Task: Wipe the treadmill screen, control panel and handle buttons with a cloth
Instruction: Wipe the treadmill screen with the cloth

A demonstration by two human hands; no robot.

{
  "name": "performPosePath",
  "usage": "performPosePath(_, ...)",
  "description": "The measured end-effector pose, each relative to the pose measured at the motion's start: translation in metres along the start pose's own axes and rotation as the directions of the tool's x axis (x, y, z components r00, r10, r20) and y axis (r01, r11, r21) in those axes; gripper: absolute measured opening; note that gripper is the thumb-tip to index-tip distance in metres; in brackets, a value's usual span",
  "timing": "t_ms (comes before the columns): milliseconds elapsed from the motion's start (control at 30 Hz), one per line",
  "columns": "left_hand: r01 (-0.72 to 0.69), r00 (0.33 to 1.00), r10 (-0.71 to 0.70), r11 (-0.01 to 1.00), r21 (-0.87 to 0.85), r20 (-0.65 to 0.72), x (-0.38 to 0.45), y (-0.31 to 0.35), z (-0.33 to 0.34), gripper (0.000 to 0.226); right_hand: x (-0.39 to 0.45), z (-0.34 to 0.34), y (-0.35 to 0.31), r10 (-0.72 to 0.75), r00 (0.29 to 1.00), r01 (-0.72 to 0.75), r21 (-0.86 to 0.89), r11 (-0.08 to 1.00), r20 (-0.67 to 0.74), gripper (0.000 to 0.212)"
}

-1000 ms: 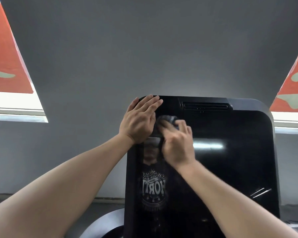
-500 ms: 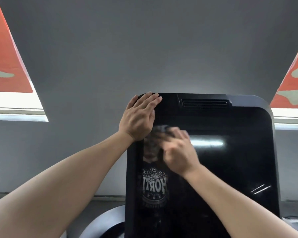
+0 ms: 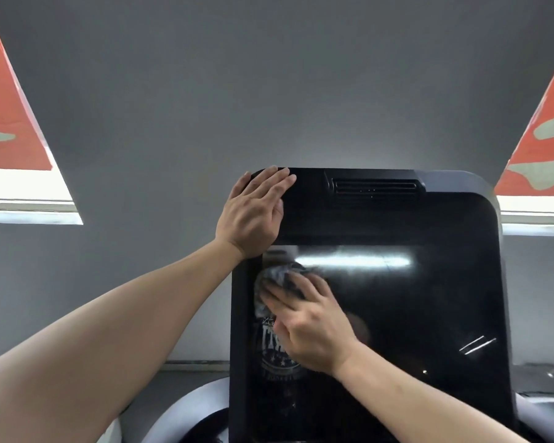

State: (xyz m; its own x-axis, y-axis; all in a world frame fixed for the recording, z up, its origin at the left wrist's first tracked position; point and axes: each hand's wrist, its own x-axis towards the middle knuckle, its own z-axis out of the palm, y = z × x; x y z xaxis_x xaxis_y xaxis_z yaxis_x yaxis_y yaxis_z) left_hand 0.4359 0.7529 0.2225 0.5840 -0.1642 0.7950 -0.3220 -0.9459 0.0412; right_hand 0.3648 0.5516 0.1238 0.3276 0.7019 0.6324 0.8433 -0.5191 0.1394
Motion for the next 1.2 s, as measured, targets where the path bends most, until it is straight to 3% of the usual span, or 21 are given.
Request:
performPosePath(67,-0.002,1.000,0.002,1.000,0.001,-0.004,0.000,0.001,0.000,0.052,0.006,-0.011,0.028,0.044,0.999,-0.044,-0.013,0.999,-0.021,0.043)
performPosePath(167,0.000,1.000,0.000,1.000,0.000,-0.003,0.000,0.001,0.000,0.052,0.013,-0.014,0.031,0.359,0.926,-0.358,0.033,0.933,-0.118,0.046)
performPosePath(233,0.002,1.000,-0.002,1.000,-0.001,-0.005,-0.001,0.000,0.000,0.052,0.001,0.008,-0.003,0.308,0.946,-0.308,0.018,0.951,-0.096,0.045)
performPosePath(333,0.004,1.000,-0.004,1.000,-0.003,0.012,0.000,0.001,0.000,0.052,-0.015,0.010,0.001,0.034,0.997,-0.035,-0.017,0.999,-0.068,0.035)
performPosePath(367,0.005,1.000,-0.005,1.000,-0.002,0.011,0.000,0.001,0.000,0.052,-0.014,0.004,0.019,0.048,0.994,-0.051,-0.027,0.998,-0.100,0.032)
performPosePath(433,0.006,1.000,-0.006,1.000,-0.002,0.007,0.000,0.002,0.000,0.052,-0.011,-0.003,0.040,0.232,0.959,-0.238,-0.022,0.971,-0.162,0.034)
performPosePath(500,0.007,1.000,-0.007,1.000,-0.004,0.007,0.000,0.001,0.000,0.052,-0.018,0.007,0.020,0.385,0.908,-0.391,-0.007,0.920,-0.165,0.045)
performPosePath(533,0.006,1.000,-0.006,1.000,-0.003,0.008,-0.001,0.000,0.000,0.052,-0.023,0.017,0.001,0.354,0.926,-0.360,-0.027,0.932,-0.130,0.049)
performPosePath(600,0.004,1.000,-0.004,1.000,-0.003,0.014,0.000,0.000,-0.001,0.052,-0.035,0.022,-0.016,0.124,0.992,-0.124,-0.068,0.990,-0.010,0.052)
performPosePath(667,0.006,1.000,-0.006,1.000,-0.005,0.015,0.000,0.001,0.000,0.052,-0.031,0.008,0.015,0.013,1.000,-0.013,-0.099,0.995,0.008,0.048)
performPosePath(733,0.010,1.000,-0.010,1.000,-0.006,0.010,0.000,0.002,0.000,0.052,-0.020,-0.006,0.043,0.191,0.979,-0.196,-0.084,0.977,-0.068,0.043)
performPosePath(800,0.012,1.000,-0.012,1.000,-0.005,0.003,0.000,0.001,0.000,0.052,-0.016,-0.007,0.029,0.427,0.896,-0.432,-0.014,0.902,-0.121,0.047)
performPosePath(833,0.011,1.000,-0.011,1.000,-0.004,0.001,0.000,0.001,0.000,0.052,-0.019,0.002,0.008,0.456,0.884,-0.458,0.012,0.889,-0.104,0.050)
performPosePath(900,0.011,1.000,-0.011,1.000,-0.009,0.008,0.000,0.002,-0.001,0.052,-0.039,0.018,-0.038,0.280,0.960,-0.280,-0.011,0.960,0.023,0.052)
performPosePath(967,0.009,1.000,-0.009,1.000,-0.010,0.016,0.000,0.002,-0.002,0.052,-0.053,0.016,-0.036,0.085,0.992,-0.081,-0.038,0.996,0.095,0.049)
performPosePath(1000,0.010,1.000,-0.010,1.000,-0.007,0.015,-0.001,0.003,-0.002,0.052,-0.051,0.010,-0.019,0.078,0.994,-0.073,-0.063,0.995,0.073,0.045)
performPosePath(1067,0.010,1.000,-0.010,1.000,-0.003,0.012,0.000,0.003,-0.001,0.052,-0.038,-0.001,0.015,0.236,0.971,-0.238,-0.065,0.969,-0.023,0.042)
performPosePath(1133,0.013,1.000,-0.013,1.000,-0.001,0.015,0.000,0.002,-0.001,0.053,-0.029,-0.002,0.013,0.444,0.893,-0.447,-0.038,0.894,-0.072,0.046)
performPosePath(1167,0.016,1.000,-0.016,1.000,0.004,0.017,0.000,0.003,-0.001,0.053,-0.031,0.008,-0.004,0.475,0.877,-0.478,-0.026,0.878,-0.067,0.048)
performPosePath(1200,0.017,1.000,-0.017,1.000,0.006,0.020,0.000,0.004,-0.002,0.053,-0.037,0.021,-0.025,0.425,0.905,-0.426,-0.033,0.904,-0.033,0.049)
